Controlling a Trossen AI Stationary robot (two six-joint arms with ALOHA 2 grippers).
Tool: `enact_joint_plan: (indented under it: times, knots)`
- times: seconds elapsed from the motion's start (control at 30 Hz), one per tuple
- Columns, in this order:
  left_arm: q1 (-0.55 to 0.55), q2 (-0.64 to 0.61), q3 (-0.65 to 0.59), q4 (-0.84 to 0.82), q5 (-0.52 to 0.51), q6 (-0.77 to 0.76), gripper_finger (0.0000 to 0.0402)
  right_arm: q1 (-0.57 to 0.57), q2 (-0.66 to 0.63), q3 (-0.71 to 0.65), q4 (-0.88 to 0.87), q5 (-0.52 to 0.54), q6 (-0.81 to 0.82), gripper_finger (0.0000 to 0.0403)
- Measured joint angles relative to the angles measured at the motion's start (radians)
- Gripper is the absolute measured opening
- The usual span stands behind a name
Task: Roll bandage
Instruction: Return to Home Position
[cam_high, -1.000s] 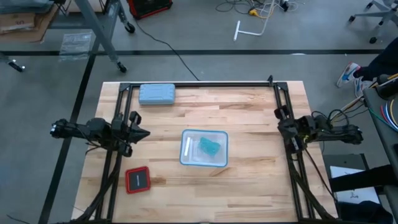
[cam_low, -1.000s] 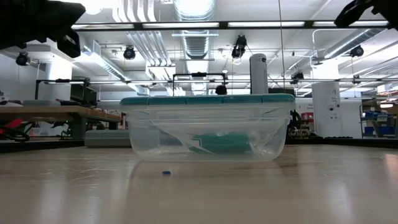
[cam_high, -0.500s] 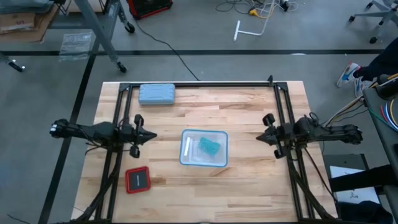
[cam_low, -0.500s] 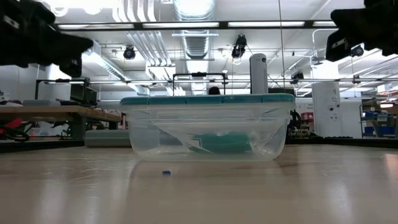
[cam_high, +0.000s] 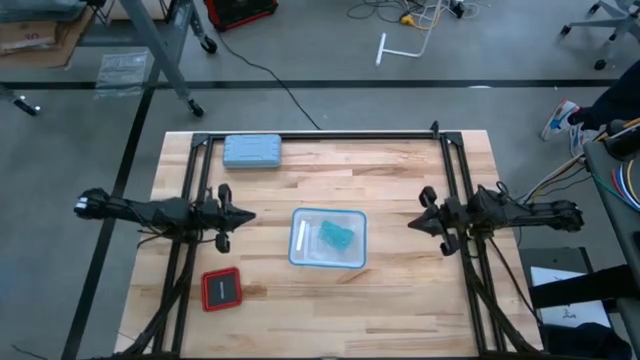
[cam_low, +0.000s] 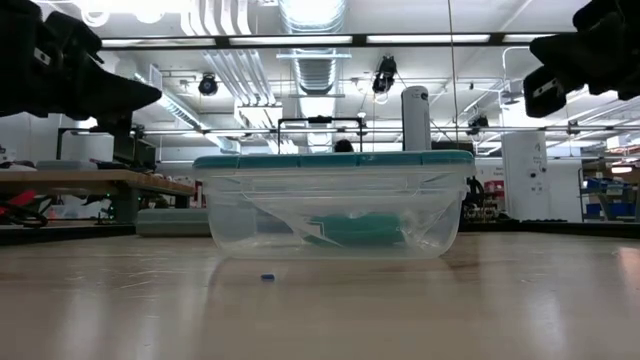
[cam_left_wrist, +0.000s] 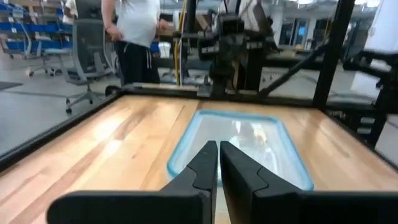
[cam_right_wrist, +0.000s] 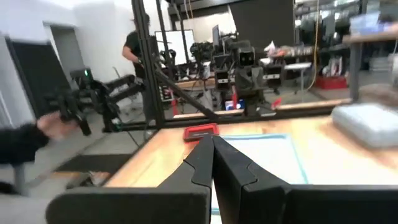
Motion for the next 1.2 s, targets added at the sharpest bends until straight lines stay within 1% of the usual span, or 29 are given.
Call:
enact_joint_plan:
  times: [0.07, 0.1, 0.17, 0.2, 0.23, 0.27, 0.3, 0.33, 0.43, 0.53, 0.63, 0.73, 0.87, 1.07, 1.2]
  knots:
    - [0.000, 0.014, 0.000, -0.007, 0.000, 0.000, 0.0010, 0.000, 0.000, 0.000, 0.005, 0.001, 0.072, 0.0000]
    - [0.000, 0.024, 0.000, -0.003, 0.000, 0.001, 0.0010, 0.000, 0.000, 0.000, 0.020, 0.008, 0.177, 0.0000]
    - [0.000, 0.042, 0.000, -0.006, 0.000, 0.001, 0.0010, 0.000, 0.003, 0.000, 0.052, 0.031, 0.438, 0.0000]
    - [0.000, 0.050, 0.000, -0.006, 0.000, 0.001, 0.0010, 0.000, 0.005, 0.000, 0.044, 0.033, 0.535, 0.0000]
    - [0.000, 0.059, 0.000, -0.005, 0.000, 0.001, 0.0010, 0.000, 0.004, 0.002, 0.029, 0.033, 0.594, 0.0000]
    - [0.000, 0.069, 0.000, -0.003, 0.000, 0.001, 0.0010, 0.000, 0.004, 0.003, 0.030, 0.034, 0.607, 0.0000]
    - [0.000, 0.078, 0.000, -0.005, 0.000, 0.001, 0.0010, 0.000, 0.004, 0.005, 0.029, 0.034, 0.595, 0.0000]
    - [0.000, 0.086, 0.000, -0.006, 0.000, 0.001, 0.0010, 0.000, 0.006, 0.007, 0.029, 0.035, 0.545, 0.0000]
    - [0.000, 0.113, 0.000, -0.005, 0.000, 0.001, 0.0010, 0.000, 0.013, 0.009, 0.025, 0.034, 0.334, 0.0000]
    - [0.000, 0.138, 0.000, -0.005, 0.000, 0.001, 0.0010, 0.000, 0.012, 0.012, 0.028, 0.034, 0.167, 0.0000]
    - [0.000, 0.163, 0.000, -0.005, 0.000, 0.001, 0.0010, 0.000, 0.012, 0.012, 0.025, 0.034, 0.047, 0.0000]
    - [0.000, 0.187, 0.000, -0.004, 0.000, 0.001, 0.0010, 0.000, 0.012, 0.013, 0.020, 0.034, -0.033, 0.0000]
    - [0.000, 0.216, 0.000, -0.004, 0.000, 0.001, 0.0010, 0.000, 0.012, 0.014, 0.018, 0.034, -0.056, 0.0000]
    - [0.000, 0.252, 0.000, -0.004, 0.000, 0.001, 0.0010, 0.000, 0.012, 0.015, 0.016, 0.034, -0.012, 0.0000]
    - [0.000, 0.273, 0.000, -0.004, 0.000, 0.001, 0.0010, 0.000, 0.012, 0.016, 0.016, 0.034, -0.010, 0.0000]
